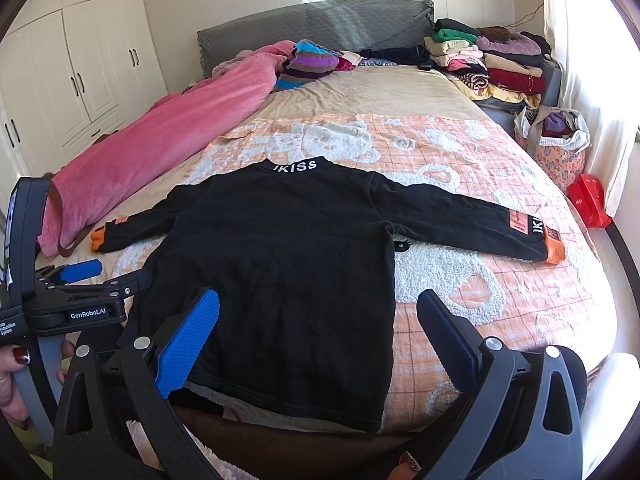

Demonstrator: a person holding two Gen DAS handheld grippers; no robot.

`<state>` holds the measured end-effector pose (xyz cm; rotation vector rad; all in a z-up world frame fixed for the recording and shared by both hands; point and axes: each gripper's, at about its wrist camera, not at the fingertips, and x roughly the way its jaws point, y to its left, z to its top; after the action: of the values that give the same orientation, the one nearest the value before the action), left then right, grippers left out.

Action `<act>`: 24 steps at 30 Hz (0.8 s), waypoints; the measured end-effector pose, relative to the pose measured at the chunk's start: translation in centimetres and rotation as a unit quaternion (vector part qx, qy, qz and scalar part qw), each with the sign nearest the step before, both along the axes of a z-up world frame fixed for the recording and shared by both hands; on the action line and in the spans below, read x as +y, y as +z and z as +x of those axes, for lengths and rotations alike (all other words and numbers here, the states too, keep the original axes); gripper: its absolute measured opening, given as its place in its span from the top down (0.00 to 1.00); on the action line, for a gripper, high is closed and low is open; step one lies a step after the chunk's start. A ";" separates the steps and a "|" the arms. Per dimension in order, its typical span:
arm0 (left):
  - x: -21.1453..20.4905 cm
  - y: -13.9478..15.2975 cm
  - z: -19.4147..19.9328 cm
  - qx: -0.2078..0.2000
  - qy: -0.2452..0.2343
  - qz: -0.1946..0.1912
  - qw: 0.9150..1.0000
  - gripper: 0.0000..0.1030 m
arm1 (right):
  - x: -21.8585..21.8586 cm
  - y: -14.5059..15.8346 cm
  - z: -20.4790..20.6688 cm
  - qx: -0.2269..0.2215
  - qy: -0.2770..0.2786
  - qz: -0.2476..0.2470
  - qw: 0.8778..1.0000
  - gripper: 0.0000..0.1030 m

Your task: Fold small clothes

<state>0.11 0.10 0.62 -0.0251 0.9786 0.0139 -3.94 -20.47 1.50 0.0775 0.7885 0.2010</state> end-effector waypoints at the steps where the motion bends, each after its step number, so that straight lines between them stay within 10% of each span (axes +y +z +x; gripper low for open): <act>1: 0.0 0.0 0.0 0.000 0.000 0.000 1.000 0.09 | 0.0 0.0 0.0 0.001 0.000 0.000 1.000 0.04; 24: -1.5 -1.6 4.9 0.008 -0.016 0.021 1.000 0.09 | -3.3 -1.7 5.0 0.008 -0.068 0.007 0.998 0.04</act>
<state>5.03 -1.38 -0.99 0.0288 0.9941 0.0059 1.04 -23.72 -0.18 0.1448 0.7949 0.0770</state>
